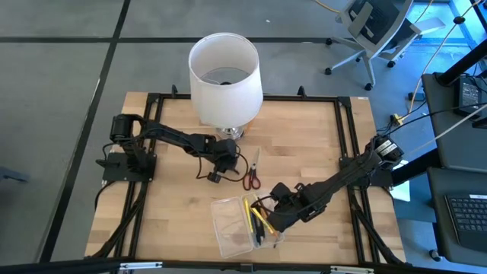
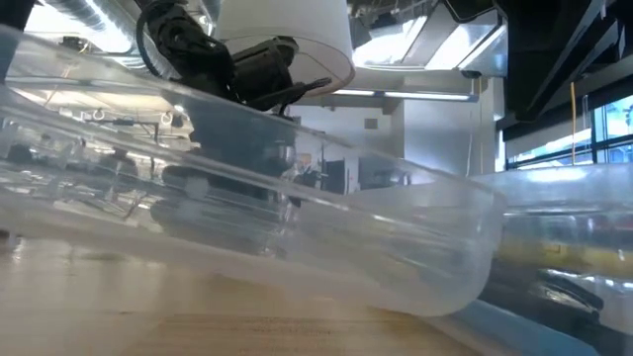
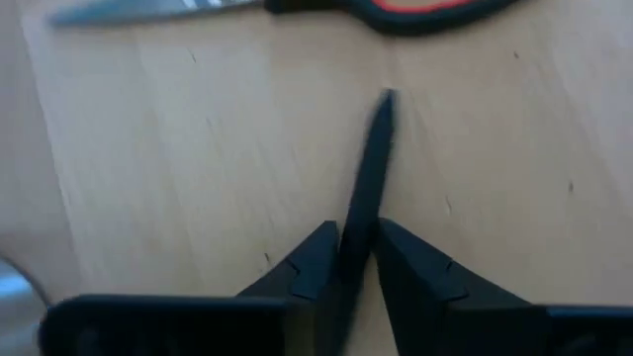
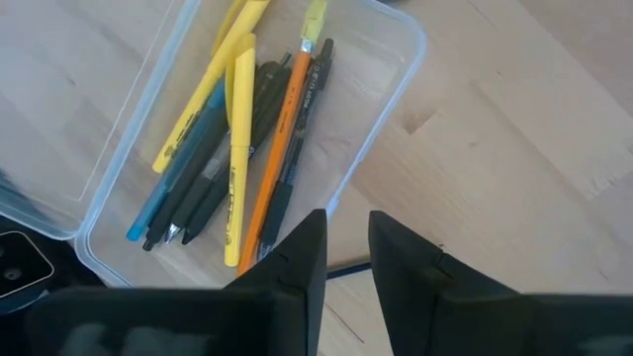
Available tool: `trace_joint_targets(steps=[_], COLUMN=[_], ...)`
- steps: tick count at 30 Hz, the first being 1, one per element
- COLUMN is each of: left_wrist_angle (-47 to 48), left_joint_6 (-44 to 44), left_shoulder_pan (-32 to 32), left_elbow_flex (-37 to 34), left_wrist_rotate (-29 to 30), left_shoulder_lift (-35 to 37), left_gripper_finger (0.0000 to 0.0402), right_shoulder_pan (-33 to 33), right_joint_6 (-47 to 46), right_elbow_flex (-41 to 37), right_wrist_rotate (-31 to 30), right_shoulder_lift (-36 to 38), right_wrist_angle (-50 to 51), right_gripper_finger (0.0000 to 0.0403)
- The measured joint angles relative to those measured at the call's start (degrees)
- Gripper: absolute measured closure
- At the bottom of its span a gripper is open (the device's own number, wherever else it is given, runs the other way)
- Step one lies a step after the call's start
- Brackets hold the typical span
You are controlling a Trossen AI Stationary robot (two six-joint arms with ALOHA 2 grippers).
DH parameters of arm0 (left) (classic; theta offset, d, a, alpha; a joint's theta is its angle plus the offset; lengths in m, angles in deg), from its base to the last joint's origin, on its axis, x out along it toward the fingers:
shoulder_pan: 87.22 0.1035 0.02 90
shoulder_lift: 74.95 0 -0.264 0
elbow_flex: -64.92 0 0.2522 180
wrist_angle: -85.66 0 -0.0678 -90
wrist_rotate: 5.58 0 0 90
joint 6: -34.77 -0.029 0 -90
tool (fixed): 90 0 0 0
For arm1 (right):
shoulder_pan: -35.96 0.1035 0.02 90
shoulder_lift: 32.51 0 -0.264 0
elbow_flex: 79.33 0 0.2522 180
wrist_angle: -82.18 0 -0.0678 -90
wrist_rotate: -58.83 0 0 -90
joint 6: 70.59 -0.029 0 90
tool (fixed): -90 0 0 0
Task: Pick & place school supplies into a supply box
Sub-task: Put the black pen into the transparent supply box
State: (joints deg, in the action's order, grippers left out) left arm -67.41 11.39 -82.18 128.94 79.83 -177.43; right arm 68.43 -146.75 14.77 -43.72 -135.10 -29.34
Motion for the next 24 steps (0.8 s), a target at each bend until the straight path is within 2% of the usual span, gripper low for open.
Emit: trace_joint_targets(steps=[6, 10, 13, 17, 20, 24], left_wrist_angle=[0.26, 0.05, -0.25, -1.18, -1.53, -0.91], left_joint_6=[18.01, 33.55, 41.34, 45.25, 45.31, 45.75], left_shoulder_pan=[-0.01, -0.03, -0.23, -0.99, -1.78, -2.17], left_elbow_flex=[-0.07, -0.11, -0.14, -0.35, -0.48, -0.72], left_wrist_rotate=[0.17, 0.58, 0.82, 1.08, 1.55, -0.66], left_shoulder_lift=[-0.02, -0.02, -0.02, 0.2, 1.04, 3.16], left_gripper_finger=[0.037, 0.0373, 0.037, 0.0376, 0.0381, 0.038], right_shoulder_pan=[0.0, 0.0, 0.0, 0.0, 0.0, 0.0], right_joint_6=[0.16, 0.18, 0.18, 0.2, 0.24, 0.39], right_elbow_flex=[0.0, 0.0, 0.0, 0.0, 0.0, 0.0], right_wrist_rotate=[0.01, 0.0, -1.88, -5.91, -6.34, -6.43], right_shoulder_lift=[0.0, 0.0, 0.0, 0.0, 0.0, 0.0], right_wrist_angle=[0.0, 0.0, -0.02, -0.04, -0.04, -0.14], right_gripper_finger=[0.032, 0.032, 0.032, 0.032, 0.032, 0.032])
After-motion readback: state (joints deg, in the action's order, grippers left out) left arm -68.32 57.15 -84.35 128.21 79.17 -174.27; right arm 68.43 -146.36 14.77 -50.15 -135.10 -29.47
